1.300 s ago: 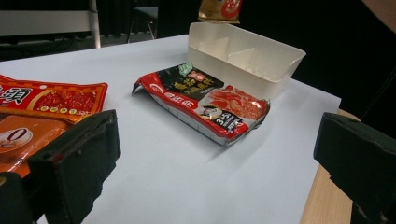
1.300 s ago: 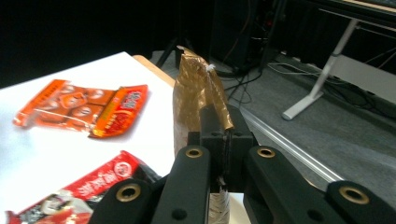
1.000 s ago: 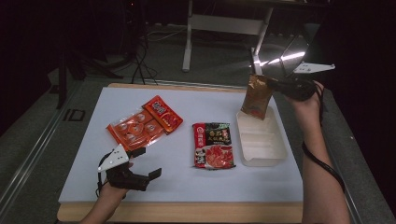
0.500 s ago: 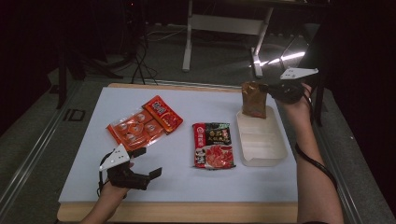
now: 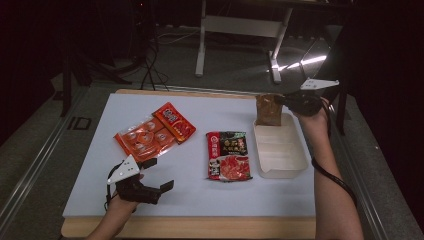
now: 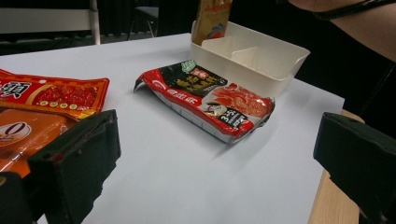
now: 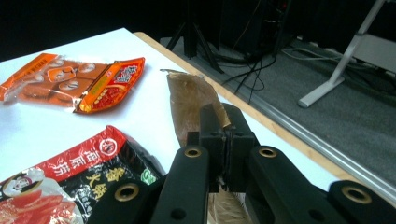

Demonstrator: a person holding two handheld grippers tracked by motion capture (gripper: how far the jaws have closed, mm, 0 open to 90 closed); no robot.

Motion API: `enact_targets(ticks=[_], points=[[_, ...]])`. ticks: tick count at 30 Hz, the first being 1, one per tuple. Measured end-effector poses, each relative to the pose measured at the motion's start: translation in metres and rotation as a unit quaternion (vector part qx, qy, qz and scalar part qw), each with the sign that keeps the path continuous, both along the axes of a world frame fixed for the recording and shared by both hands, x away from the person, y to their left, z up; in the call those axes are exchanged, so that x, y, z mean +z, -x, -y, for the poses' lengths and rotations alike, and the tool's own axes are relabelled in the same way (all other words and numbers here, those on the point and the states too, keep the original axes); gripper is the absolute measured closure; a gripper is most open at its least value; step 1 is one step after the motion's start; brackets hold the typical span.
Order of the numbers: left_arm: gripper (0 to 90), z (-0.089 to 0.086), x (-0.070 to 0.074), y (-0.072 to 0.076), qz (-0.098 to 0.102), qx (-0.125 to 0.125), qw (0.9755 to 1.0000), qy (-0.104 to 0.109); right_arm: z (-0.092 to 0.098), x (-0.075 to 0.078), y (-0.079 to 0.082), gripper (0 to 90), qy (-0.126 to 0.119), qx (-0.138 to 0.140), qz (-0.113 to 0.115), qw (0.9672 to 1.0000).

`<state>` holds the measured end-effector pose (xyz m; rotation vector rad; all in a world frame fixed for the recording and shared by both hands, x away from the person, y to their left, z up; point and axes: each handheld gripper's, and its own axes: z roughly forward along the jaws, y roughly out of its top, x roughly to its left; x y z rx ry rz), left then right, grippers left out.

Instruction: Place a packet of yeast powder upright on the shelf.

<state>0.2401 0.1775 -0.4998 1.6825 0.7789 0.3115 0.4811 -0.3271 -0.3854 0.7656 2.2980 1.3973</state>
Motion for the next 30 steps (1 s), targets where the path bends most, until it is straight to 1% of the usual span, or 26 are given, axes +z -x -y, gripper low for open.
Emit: enact_targets(ticks=[3, 5, 6, 8, 9, 10, 11, 13, 14, 15, 17, 18, 19, 20, 21, 22, 23, 24, 25, 26, 27, 28, 29, 30], points=[[1.2, 0.001, -0.001, 0.0, 0.001, 0.001, 1.0, -0.003, 0.005, -0.008, 0.0, 87.6, -0.008, -0.005, -0.008, 0.9999], [1.2, 0.001, -0.001, -0.001, 0.001, 0.003, 1.0, -0.003, 0.009, -0.013, 0.0, 86.9, -0.01, -0.014, -0.011, 0.9998], [1.3, 0.001, -0.001, -0.001, 0.003, 0.004, 1.0, -0.005, 0.011, -0.015, 0.0, 86.9, -0.01, -0.018, -0.015, 0.9997], [1.2, 0.002, 0.0, 0.0, 0.004, 0.003, 1.0, -0.005, 0.012, -0.016, 0.0, 86.8, -0.006, -0.023, -0.015, 0.9996], [1.2, 0.001, -0.001, 0.0, 0.004, 0.003, 1.0, -0.004, 0.014, -0.019, 0.001, 87.0, -0.004, -0.029, -0.018, 0.9994], [1.3, 0.001, -0.001, -0.001, 0.004, 0.003, 1.0, -0.003, 0.018, -0.024, 0.0, 86.6, -0.011, -0.039, -0.027, 0.9988], [1.3, 0.001, -0.001, -0.001, 0.004, 0.003, 1.0, 0.0, 0.02, -0.025, 0.0, 86.3, -0.008, -0.048, -0.034, 0.9982], [1.3, 0.001, -0.001, -0.001, 0.004, 0.0, 1.0, 0.003, 0.022, -0.026, 0.0, 83.5, -0.01, -0.06, -0.036, 0.9975], [1.3, 0.001, 0.0, -0.001, 0.004, -0.001, 1.0, 0.005, 0.023, -0.024, 0.001, 82.2, -0.006, -0.068, -0.038, 0.9969], [1.3, 0.001, -0.001, -0.001, 0.005, -0.004, 0.9999, 0.01, 0.023, -0.023, 0.002, 80.3, -0.003, -0.071, -0.035, 0.9969], [1.3, 0.001, 0.0, -0.001, 0.003, -0.009, 0.9997, 0.021, 0.023, -0.019, 0.004, 73.1, -0.005, -0.07, -0.029, 0.9971], [1.3, 0.002, 0.0, -0.001, 0.003, -0.013, 0.9997, 0.022, 0.022, -0.017, 0.006, 70.8, -0.009, -0.071, -0.027, 0.9971], [1.3, 0.002, 0.0, -0.001, 0.002, -0.016, 0.9996, 0.023, 0.022, -0.014, 0.008, 69.2, -0.01, -0.071, -0.019, 0.9972], [1.2, 0.002, 0.0, -0.001, 0.002, -0.017, 0.9996, 0.021, 0.021, -0.011, 0.01, 64.3, -0.016, -0.074, -0.017, 0.997], [1.3, 0.003, 0.0, -0.001, 0.003, -0.017, 0.9998, 0.013, 0.021, -0.008, 0.012, 57.9, -0.024, -0.083, -0.016, 0.9962], [1.3, 0.003, 0.0, -0.001, 0.006, -0.016, 0.9998, 0.006, 0.021, -0.005, 0.014, 56.7, -0.032, -0.087, -0.014, 0.9956], [1.3, 0.003, 0.0, -0.001, 0.01, -0.015, 0.9998, 0.002, 0.021, -0.003, 0.016, 55.5, -0.038, -0.084, -0.008, 0.9957], [1.3, 0.003, 0.001, -0.001, 0.01, -0.015, 0.9998, 0.001, 0.02, 0.0, 0.019, 52.1, -0.039, -0.086, 0.0, 0.9955], [1.3, 0.003, 0.001, -0.001, 0.011, -0.014, 0.9998, -0.002, 0.019, 0.002, 0.021, 50.9, -0.037, -0.091, 0.004, 0.9952], [1.3, 0.002, 0.002, -0.001, 0.014, -0.013, 0.9998, -0.002, 0.017, 0.004, 0.024, 49.3, -0.036, -0.092, 0.004, 0.9951], [1.3, 0.002, 0.002, 0.0, 0.016, -0.012, 0.9998, -0.001, 0.016, 0.006, 0.027, 43.9, -0.036, -0.099, 0.005, 0.9944], [1.3, 0.002, 0.002, 0.0, 0.017, -0.011, 0.9998, -0.002, 0.014, 0.008, 0.03, 37.0, -0.037, -0.109, 0.0, 0.9933], [1.3, 0.002, 0.002, 0.0, 0.02, -0.009, 0.9998, -0.002, 0.013, 0.01, 0.032, 35.4, -0.036, -0.117, -0.002, 0.9925], [1.3, 0.002, 0.002, 0.0, 0.019, -0.007, 0.9998, -0.003, 0.012, 0.011, 0.034, 35.3, -0.04, -0.113, 0.001, 0.9927]])
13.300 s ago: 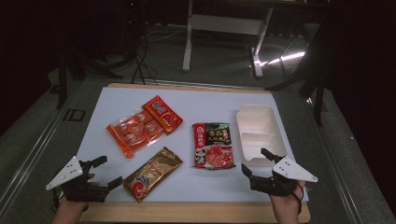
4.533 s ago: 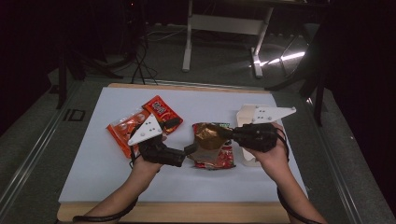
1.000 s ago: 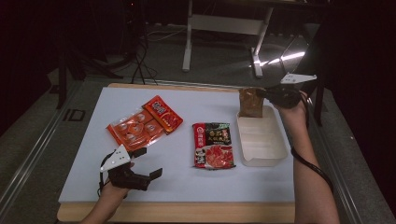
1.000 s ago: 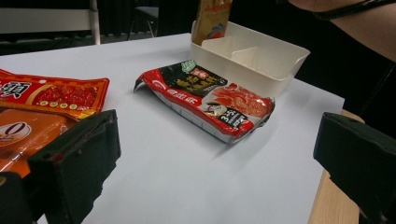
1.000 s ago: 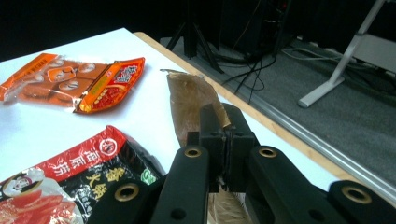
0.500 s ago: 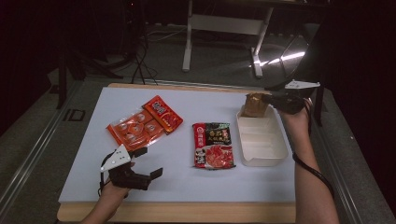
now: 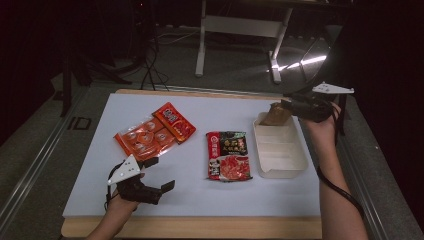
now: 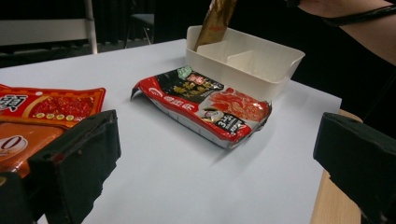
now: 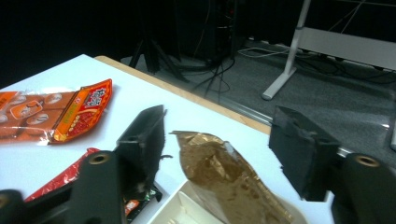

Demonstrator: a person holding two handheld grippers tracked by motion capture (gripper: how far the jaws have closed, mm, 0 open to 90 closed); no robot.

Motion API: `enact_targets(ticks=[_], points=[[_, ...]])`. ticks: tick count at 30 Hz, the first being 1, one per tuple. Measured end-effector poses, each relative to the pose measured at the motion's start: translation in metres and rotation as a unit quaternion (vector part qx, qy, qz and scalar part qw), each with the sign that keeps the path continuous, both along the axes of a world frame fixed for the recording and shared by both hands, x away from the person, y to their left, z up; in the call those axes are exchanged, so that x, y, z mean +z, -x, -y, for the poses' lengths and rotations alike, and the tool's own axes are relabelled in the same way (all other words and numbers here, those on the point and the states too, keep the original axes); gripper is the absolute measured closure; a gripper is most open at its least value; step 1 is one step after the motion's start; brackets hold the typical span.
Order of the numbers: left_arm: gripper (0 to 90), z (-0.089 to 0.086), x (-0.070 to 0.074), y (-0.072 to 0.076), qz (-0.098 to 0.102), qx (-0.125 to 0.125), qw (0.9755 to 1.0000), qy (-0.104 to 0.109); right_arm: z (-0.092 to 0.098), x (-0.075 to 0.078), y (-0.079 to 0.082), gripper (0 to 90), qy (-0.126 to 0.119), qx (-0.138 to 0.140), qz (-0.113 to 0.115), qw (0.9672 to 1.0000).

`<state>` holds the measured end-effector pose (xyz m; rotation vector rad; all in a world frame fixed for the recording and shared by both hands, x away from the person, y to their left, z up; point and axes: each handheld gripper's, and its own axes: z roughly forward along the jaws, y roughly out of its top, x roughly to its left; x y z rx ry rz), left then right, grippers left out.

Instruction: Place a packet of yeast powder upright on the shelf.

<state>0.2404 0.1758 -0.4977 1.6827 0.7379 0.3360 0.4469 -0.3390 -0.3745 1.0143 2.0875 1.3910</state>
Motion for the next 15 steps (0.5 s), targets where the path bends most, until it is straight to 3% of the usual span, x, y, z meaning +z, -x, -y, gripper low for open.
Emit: enact_targets(ticks=[3, 5, 10, 15], points=[[1.3, 0.0, 0.0, 0.001, -0.007, 0.001, 1.0, -0.002, -0.002, 0.002, 0.006, 31.4, -0.01, 0.003, 0.008, 0.9999], [1.3, -0.001, 0.001, 0.0, -0.019, -0.004, 0.9998, 0.006, -0.008, 0.006, 0.015, 21.0, -0.014, 0.001, 0.013, 0.9998], [1.3, -0.002, 0.002, 0.0, -0.021, -0.007, 0.9996, 0.018, -0.018, 0.011, 0.03, 11.1, -0.023, 0.012, 0.008, 0.9996], [1.3, 0.001, 0.003, -0.001, -0.035, -0.022, 0.9991, 0.007, -0.026, 0.011, 0.045, 11.1, -0.029, 0.029, 0.015, 0.999]])
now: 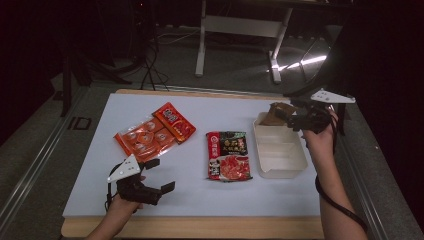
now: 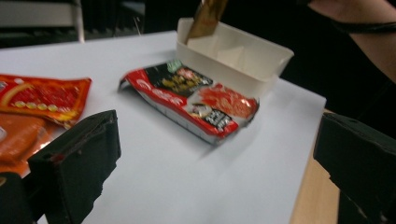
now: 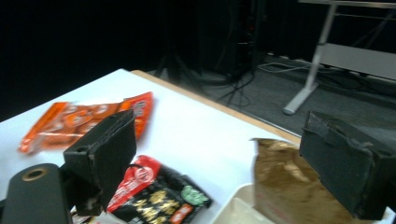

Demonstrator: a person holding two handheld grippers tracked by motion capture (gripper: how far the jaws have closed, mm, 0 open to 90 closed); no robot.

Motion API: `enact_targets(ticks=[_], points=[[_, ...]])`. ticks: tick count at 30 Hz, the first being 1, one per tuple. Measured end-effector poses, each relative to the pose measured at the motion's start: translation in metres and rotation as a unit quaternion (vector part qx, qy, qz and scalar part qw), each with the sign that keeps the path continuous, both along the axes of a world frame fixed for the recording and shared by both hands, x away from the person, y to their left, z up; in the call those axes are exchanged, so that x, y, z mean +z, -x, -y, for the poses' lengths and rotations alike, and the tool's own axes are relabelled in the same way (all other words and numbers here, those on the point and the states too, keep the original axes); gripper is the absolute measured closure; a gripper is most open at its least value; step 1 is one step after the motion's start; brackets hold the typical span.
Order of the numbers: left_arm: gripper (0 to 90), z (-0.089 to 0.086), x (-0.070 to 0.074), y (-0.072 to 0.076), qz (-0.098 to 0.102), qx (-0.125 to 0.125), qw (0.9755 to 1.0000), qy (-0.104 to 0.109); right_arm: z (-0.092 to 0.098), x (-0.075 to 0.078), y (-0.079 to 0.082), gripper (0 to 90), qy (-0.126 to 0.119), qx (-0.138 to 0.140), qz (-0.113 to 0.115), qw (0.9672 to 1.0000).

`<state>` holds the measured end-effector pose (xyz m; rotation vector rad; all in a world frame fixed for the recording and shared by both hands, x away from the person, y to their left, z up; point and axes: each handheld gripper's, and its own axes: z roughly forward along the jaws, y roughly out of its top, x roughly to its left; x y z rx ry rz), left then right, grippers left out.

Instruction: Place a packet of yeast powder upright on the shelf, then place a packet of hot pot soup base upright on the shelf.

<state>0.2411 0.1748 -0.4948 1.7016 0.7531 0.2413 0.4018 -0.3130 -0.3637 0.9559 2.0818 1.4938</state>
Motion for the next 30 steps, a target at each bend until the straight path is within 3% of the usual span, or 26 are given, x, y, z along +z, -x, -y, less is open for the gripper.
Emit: enact_targets(ticks=[8, 10, 15, 17, 20, 23, 30], points=[[1.3, 0.001, 0.007, -0.004, -0.021, -0.016, 0.9994, -0.021, -0.011, -0.007, 0.034, 15.3, -0.012, 0.032, -0.001, 0.9994], [1.3, 0.001, 0.007, -0.007, -0.026, -0.017, 0.9993, -0.021, -0.012, -0.011, 0.044, 15.4, -0.014, 0.027, 0.003, 0.9995], [1.3, 0.005, 0.008, -0.012, -0.033, -0.023, 0.9986, -0.035, -0.018, -0.021, 0.064, 18.6, 0.001, 0.039, 0.003, 0.9992], [1.3, 0.007, 0.008, -0.014, -0.034, -0.026, 0.9983, -0.04, -0.02, -0.025, 0.072, 18.8, 0.01, 0.042, 0.015, 0.999], [1.3, 0.009, 0.011, -0.018, -0.037, -0.029, 0.9979, -0.044, -0.021, -0.029, 0.082, 18.6, -0.006, 0.051, 0.015, 0.9986], [1.5, 0.011, 0.014, -0.021, -0.038, -0.029, 0.9979, -0.045, -0.024, -0.031, 0.093, 15.9, -0.005, 0.05, 0.027, 0.9984], [2.3, 0.019, 0.025, -0.031, -0.032, -0.027, 0.9979, -0.05, -0.033, -0.034, 0.118, 13.8, 0.003, 0.055, 0.028, 0.9981]])
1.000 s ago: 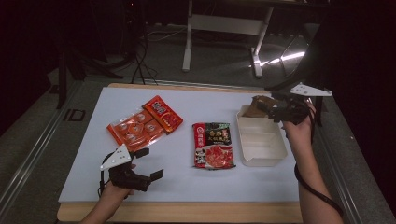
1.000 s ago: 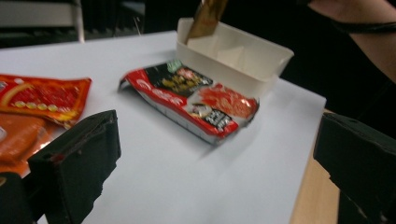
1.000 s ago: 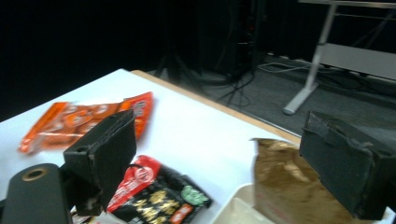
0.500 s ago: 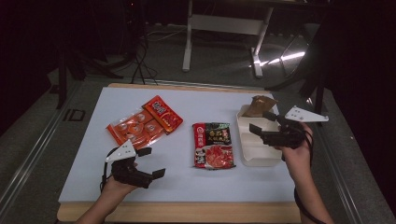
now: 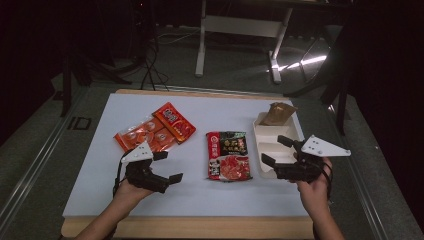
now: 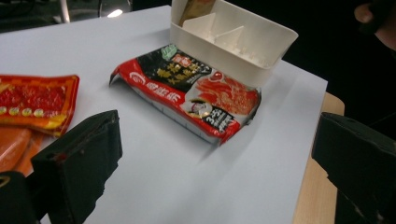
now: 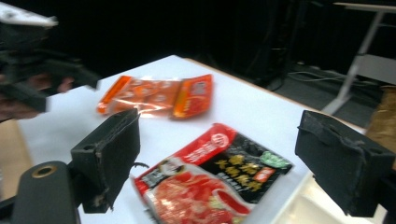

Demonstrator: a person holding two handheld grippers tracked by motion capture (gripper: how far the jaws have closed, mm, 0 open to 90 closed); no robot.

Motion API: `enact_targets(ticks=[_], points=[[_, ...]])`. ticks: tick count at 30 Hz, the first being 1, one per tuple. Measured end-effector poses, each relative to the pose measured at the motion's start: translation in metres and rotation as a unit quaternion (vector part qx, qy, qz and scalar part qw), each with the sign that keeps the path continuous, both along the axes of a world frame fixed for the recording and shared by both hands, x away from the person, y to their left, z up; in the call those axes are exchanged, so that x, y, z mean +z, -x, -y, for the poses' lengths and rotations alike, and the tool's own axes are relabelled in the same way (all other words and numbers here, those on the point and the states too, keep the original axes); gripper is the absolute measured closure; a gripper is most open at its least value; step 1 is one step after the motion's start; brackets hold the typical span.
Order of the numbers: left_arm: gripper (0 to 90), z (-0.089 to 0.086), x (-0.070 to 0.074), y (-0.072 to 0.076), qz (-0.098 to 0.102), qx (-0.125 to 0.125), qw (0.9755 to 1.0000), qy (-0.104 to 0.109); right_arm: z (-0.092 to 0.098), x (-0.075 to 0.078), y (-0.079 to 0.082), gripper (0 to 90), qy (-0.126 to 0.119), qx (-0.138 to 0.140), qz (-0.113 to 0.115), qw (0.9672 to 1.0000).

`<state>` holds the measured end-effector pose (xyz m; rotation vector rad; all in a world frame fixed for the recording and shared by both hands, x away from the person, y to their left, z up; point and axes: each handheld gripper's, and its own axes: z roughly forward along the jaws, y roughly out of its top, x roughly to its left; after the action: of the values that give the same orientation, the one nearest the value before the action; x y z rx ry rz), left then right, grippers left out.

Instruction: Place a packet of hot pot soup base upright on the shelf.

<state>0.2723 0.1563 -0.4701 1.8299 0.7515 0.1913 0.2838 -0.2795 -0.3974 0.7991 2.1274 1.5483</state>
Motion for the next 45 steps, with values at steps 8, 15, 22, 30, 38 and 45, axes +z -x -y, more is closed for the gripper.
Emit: enact_targets(ticks=[8, 15, 22, 30, 38, 45], points=[[5.7, 0.013, 0.007, -0.012, 0.003, -0.006, 1.0, -0.007, -0.003, -0.003, 0.019, 13.3, -0.012, 0.011, 0.008, 0.9998], [6.2, 0.023, 0.015, -0.03, -0.001, -0.007, 1.0, -0.004, -0.006, -0.008, 0.024, 10.6, -0.003, -0.001, 0.004, 1.0], [10.9, 0.038, 0.023, -0.052, 0.011, -0.003, 0.9999, -0.011, -0.008, -0.013, 0.029, 10.6, -0.003, 0.004, -0.003, 1.0], [19.6, 0.058, 0.016, -0.078, 0.002, 0.005, 0.9996, -0.028, -0.008, -0.013, 0.036, 11.6, 0.002, 0.005, 0.002, 1.0], [24.2, 0.075, 0.001, -0.107, -0.033, 0.021, 0.9983, -0.043, -0.008, -0.015, 0.036, 13.9, 0.011, 0.001, 0.002, 0.9999], [24.4, 0.087, -0.012, -0.132, -0.051, 0.047, 0.9955, -0.064, -0.012, -0.016, 0.038, 16.1, 0.017, 0.007, 0.003, 0.9998]])
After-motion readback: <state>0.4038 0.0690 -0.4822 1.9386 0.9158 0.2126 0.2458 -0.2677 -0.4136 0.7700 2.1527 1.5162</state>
